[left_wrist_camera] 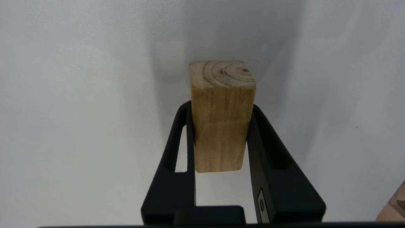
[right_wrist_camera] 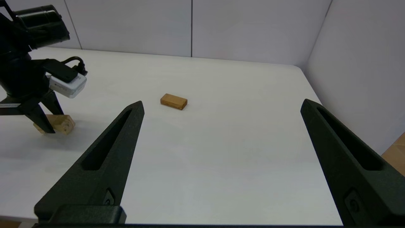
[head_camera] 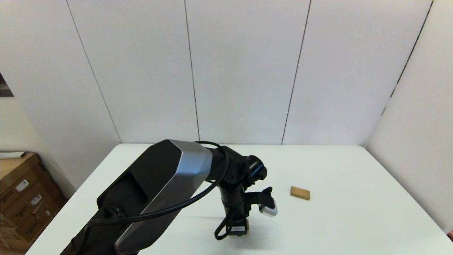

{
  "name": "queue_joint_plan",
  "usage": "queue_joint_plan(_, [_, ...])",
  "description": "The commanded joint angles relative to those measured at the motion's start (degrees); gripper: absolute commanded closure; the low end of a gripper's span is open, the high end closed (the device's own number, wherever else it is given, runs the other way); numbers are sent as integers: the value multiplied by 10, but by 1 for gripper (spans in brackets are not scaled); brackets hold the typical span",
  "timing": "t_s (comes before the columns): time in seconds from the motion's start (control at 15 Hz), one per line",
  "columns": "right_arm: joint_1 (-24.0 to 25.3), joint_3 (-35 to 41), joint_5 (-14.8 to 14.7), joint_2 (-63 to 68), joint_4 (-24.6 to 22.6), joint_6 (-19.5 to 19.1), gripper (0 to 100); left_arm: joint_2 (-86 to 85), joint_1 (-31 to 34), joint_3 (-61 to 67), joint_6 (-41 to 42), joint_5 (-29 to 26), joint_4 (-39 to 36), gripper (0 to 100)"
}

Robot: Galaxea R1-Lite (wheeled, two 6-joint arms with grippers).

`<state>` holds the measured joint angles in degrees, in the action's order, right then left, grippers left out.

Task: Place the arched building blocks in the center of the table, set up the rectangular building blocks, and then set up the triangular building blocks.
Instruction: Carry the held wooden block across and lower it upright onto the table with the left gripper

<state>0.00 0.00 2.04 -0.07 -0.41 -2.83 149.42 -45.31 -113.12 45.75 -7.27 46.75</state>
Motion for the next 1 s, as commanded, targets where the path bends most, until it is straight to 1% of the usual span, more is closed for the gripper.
queue_joint_plan(0.07, [0,0,1,1,0,0,0,1,0,0,2,-1,2,100])
queue_joint_plan(0.4, [0,0,0,1,0,0,0,2,0,0,3,0,-2,100])
queue_joint_plan(1.0, [0,0,1,1,0,0,0,10,0,-1,3,1,-34,100])
